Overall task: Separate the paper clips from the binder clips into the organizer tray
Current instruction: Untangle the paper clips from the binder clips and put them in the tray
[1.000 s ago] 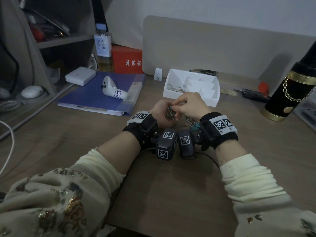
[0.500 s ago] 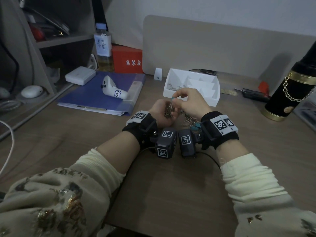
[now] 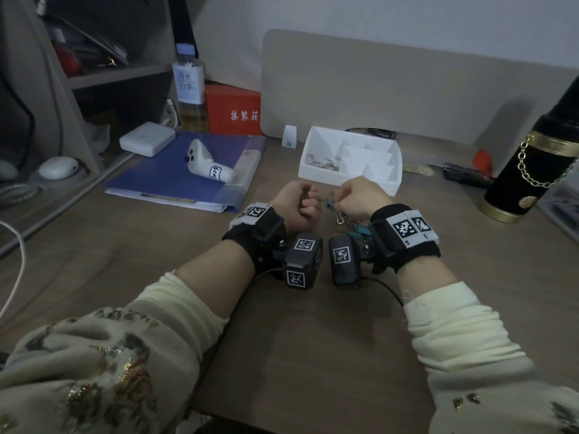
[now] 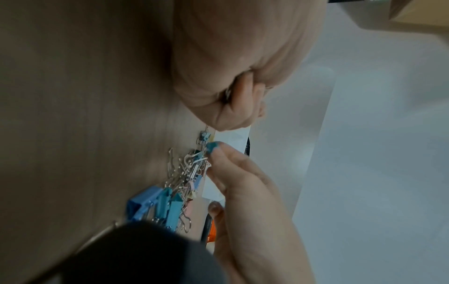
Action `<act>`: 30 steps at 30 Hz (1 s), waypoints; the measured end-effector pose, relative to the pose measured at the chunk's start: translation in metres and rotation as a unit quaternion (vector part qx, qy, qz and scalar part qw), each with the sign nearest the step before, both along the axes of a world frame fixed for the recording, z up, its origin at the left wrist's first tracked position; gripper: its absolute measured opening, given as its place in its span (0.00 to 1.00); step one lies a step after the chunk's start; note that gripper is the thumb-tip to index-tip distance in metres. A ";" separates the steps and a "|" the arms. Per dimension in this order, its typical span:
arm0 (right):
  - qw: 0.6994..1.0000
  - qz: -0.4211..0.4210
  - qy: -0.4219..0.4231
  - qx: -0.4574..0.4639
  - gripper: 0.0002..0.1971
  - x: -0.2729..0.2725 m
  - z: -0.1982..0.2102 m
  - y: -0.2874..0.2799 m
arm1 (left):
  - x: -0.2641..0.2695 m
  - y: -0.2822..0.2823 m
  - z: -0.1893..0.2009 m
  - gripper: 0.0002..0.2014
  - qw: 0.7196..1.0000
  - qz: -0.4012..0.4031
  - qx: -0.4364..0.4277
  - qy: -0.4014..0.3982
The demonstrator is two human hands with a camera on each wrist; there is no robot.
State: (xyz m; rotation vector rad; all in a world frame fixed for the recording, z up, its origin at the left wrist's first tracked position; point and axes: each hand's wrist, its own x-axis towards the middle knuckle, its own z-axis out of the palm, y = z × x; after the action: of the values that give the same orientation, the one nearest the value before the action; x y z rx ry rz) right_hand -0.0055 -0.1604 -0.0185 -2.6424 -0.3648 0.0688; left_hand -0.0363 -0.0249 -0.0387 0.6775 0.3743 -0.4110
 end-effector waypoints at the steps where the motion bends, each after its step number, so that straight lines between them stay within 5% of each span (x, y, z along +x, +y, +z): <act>1: 1.000 0.001 0.004 -0.005 0.09 0.000 0.000 0.000 | 0.000 0.000 0.000 0.17 1.000 0.000 0.002 0.000; 8: 0.996 0.021 -0.031 0.078 0.12 -0.001 0.007 0.004 | 0.002 -0.003 0.010 0.20 1.000 0.000 0.004 -0.020; 12: 0.981 0.050 -0.027 0.184 0.13 0.002 0.012 0.015 | 0.015 -0.010 0.019 0.33 0.998 -0.021 -0.007 -0.059; 15: 0.957 0.050 0.046 0.281 0.14 0.010 0.015 0.020 | 0.030 -0.011 0.028 0.35 0.997 -0.025 0.008 -0.068; 18: 0.953 0.059 0.078 0.287 0.16 0.025 0.023 0.024 | 0.051 -0.007 0.038 0.36 0.998 0.001 0.024 -0.060; 21: 0.943 0.063 0.114 0.305 0.18 0.042 0.033 0.032 | 0.077 -0.003 0.049 0.27 0.995 0.037 0.069 -0.060; 30: 0.845 0.054 0.306 0.436 0.23 0.095 0.048 0.027 | 0.134 0.015 0.066 0.24 0.965 0.057 0.240 -0.088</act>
State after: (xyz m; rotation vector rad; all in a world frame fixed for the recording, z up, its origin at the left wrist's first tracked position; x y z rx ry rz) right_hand 0.0896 -0.1338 0.0297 -1.5780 -0.2338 0.6116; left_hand 0.0982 -0.0096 0.0274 1.1504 0.3436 -0.1440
